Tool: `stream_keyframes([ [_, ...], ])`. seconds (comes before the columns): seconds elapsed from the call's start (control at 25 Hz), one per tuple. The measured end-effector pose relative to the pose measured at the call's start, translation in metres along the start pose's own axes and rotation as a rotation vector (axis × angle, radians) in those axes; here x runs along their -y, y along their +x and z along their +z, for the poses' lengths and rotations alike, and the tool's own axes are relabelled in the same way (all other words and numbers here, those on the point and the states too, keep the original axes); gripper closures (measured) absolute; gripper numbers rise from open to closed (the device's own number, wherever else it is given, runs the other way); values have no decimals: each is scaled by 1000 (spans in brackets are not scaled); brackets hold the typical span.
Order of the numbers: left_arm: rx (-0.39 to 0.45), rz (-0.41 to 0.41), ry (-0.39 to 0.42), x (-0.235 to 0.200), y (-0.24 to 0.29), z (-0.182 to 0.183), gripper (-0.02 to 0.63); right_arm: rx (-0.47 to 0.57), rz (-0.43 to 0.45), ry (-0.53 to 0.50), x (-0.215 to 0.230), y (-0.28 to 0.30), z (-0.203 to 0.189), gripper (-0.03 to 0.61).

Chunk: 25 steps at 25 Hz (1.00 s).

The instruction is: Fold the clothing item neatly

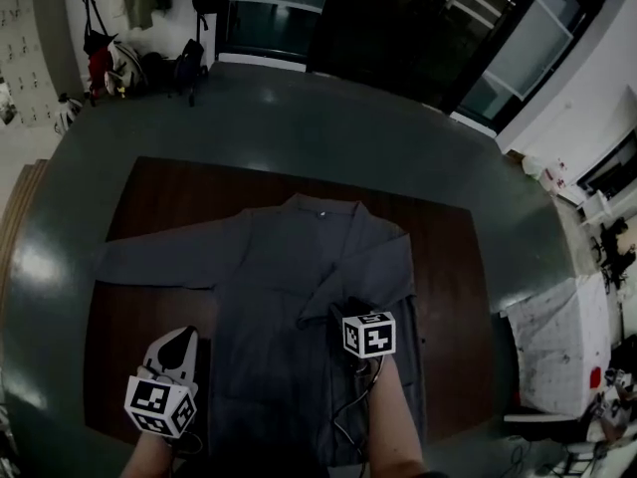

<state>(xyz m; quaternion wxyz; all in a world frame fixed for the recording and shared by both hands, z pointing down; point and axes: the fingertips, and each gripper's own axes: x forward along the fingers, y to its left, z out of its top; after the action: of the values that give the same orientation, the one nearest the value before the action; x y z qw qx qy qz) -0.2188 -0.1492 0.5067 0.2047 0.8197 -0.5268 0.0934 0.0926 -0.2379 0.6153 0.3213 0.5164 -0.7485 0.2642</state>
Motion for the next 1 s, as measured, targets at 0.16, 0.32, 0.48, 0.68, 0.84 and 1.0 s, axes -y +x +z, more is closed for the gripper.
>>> stream_keyframes([
  [0.16, -3, 26, -5, 4, -3, -6, 606, -42, 5, -4, -7, 4, -15, 418],
  [0.32, 2, 36, -6, 9, -11, -6, 606, 45, -22, 20, -13, -7, 0, 572],
  [0.48, 16, 40, 5, 5, -17, 1, 604, 137, 42, 54, -34, -16, 30, 572],
  [0.68, 27, 37, 2, -10, -17, 10, 606, 198, 58, 1, -61, -6, 85, 572],
  [0.84, 25, 18, -2, -21, -9, 11, 606, 207, 36, -56, -73, 10, 129, 572],
  [1.0, 17, -3, -11, -26, -1, 10, 606, 184, 8, -74, -74, 28, 153, 572],
])
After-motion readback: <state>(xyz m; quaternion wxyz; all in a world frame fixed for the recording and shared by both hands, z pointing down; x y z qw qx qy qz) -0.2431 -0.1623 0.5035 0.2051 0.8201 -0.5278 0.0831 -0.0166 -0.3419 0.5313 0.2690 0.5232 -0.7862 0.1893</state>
